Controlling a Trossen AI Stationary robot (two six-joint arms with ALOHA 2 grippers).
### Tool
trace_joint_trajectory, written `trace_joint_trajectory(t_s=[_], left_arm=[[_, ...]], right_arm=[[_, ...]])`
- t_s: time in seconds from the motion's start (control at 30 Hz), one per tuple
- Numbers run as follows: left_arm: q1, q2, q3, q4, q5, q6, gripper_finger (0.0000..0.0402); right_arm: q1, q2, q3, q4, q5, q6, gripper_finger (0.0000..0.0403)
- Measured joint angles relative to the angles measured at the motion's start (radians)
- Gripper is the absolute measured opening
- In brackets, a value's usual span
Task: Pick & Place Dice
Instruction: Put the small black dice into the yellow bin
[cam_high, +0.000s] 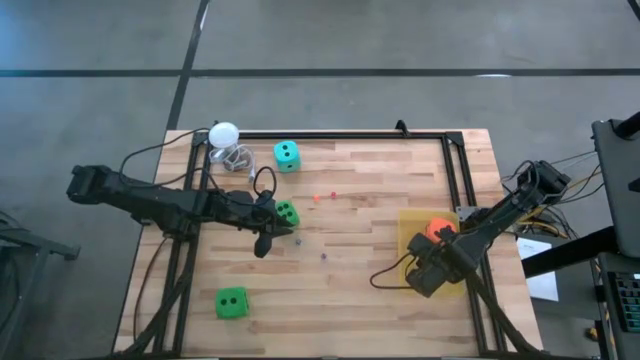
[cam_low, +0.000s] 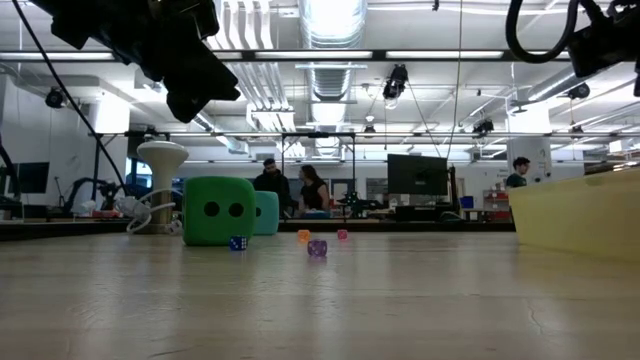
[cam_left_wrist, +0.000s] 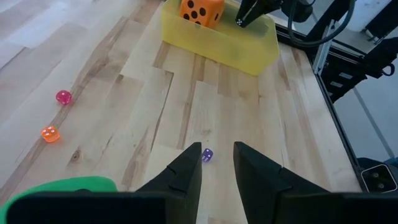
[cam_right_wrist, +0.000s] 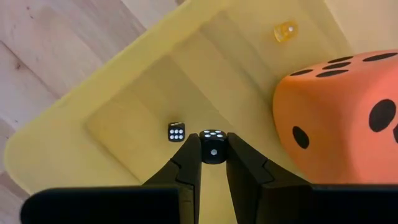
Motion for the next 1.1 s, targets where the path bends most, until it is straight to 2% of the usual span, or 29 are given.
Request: trace_joint_trajectory(t_s=[0.27,0.67,1.1], left_arm=[[0.0,0.0,0.0,0.0,0.0,0.0,0.0099],[0.0,0.0,0.0,0.0,0.0,0.0,0.0099],[0.0,0.0,0.0,0.0,0.0,0.0,0.0099]], right_arm=[[0.0,0.0,0.0,0.014,0.0,-0.012,0.0043],[-0.001,0.0,0.0,0.027,-0.011,-0.004,0.0075],[-0.002,0.0,0.0,0.052,-0.007,-0.016,0.0195]])
